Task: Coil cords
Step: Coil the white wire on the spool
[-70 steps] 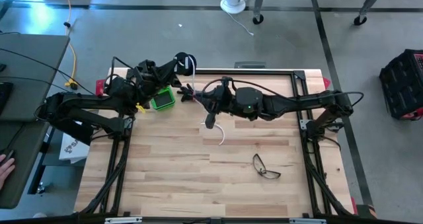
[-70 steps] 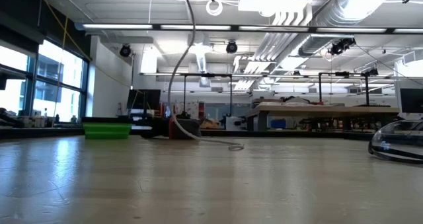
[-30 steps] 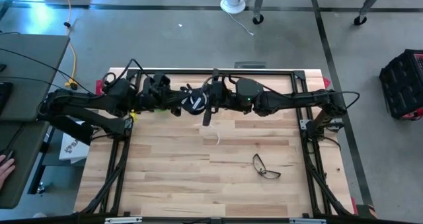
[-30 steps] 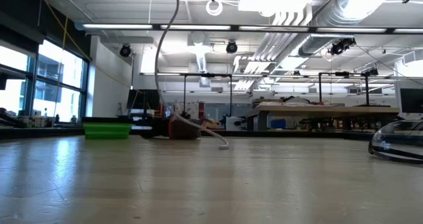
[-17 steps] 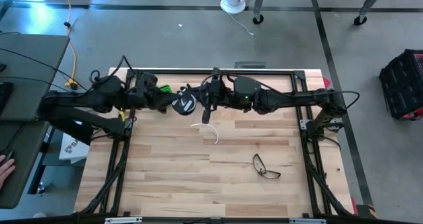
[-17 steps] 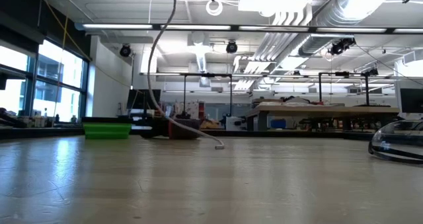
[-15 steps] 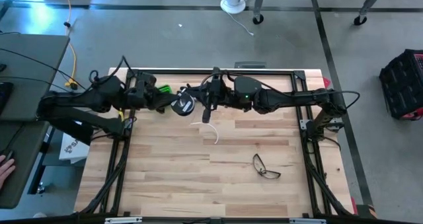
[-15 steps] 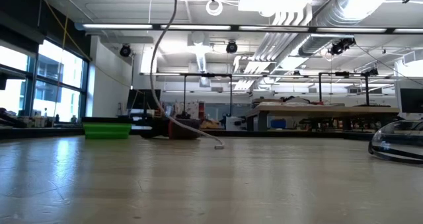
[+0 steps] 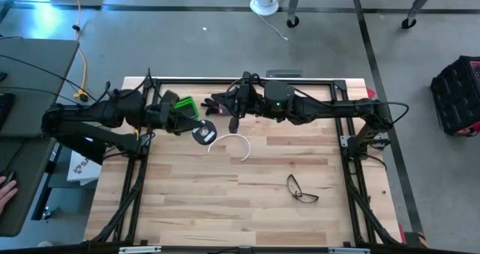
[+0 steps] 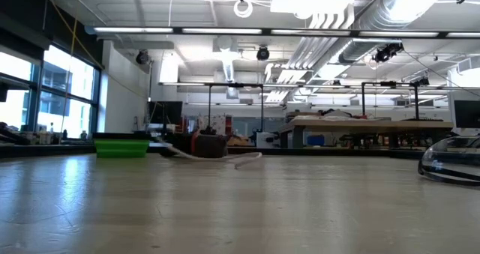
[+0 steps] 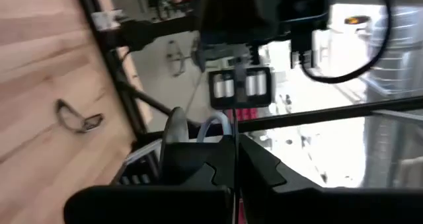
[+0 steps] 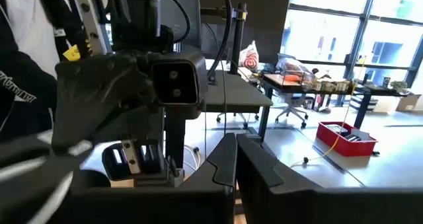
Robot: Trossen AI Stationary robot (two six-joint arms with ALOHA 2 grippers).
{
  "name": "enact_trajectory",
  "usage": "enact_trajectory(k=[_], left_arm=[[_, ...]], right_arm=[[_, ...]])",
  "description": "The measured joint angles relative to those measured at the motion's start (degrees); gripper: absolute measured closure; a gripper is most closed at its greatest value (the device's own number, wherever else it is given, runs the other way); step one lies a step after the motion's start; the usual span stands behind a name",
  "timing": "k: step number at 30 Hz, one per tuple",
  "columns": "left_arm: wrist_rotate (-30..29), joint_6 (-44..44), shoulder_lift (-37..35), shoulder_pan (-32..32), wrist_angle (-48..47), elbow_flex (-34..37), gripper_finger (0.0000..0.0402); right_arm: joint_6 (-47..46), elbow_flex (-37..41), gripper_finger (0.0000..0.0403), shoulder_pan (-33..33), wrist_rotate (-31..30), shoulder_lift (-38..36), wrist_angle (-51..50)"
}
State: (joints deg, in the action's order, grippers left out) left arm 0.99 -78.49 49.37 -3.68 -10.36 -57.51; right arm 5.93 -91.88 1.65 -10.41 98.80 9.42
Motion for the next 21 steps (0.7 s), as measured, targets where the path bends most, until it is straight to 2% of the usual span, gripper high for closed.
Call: enact_trajectory(k=[5,8,11,14,16,21], left_arm=[[0.21,-0.55,-0.24,0.02,3.57,0.03,0.0401],[1.99,-4.80,-0.43,0.02,4.18,0.01,0.0401],[2.69,-5.32,-0.57,0.09,4.17,0.01,0.0401],[3.75,-3.79,-0.95,1.82,4.18,0.01,0.0401],[5.34,-2.90,-1.39,3.17,3.76,0.01,0.0401],[6.50,-2.69,-2.52,6.57,5.07,0.01,0.0401]], right_arm=[[-1.12,-0.02,0.0402,-0.20,0.27,0.00,-3.23],[-2.80,-0.02,0.0403,-0.30,4.85,-0.02,-7.33],[-4.03,-0.02,0.0403,-0.73,8.99,-0.55,-10.76],[-5.08,-0.02,0.0403,-0.77,8.84,-2.98,-13.10],[-6.38,-0.02,0.0402,-0.27,6.35,-5.33,-13.64],[-15.04,-0.11,0.0383,1.41,6.66,-10.13,-19.01]])
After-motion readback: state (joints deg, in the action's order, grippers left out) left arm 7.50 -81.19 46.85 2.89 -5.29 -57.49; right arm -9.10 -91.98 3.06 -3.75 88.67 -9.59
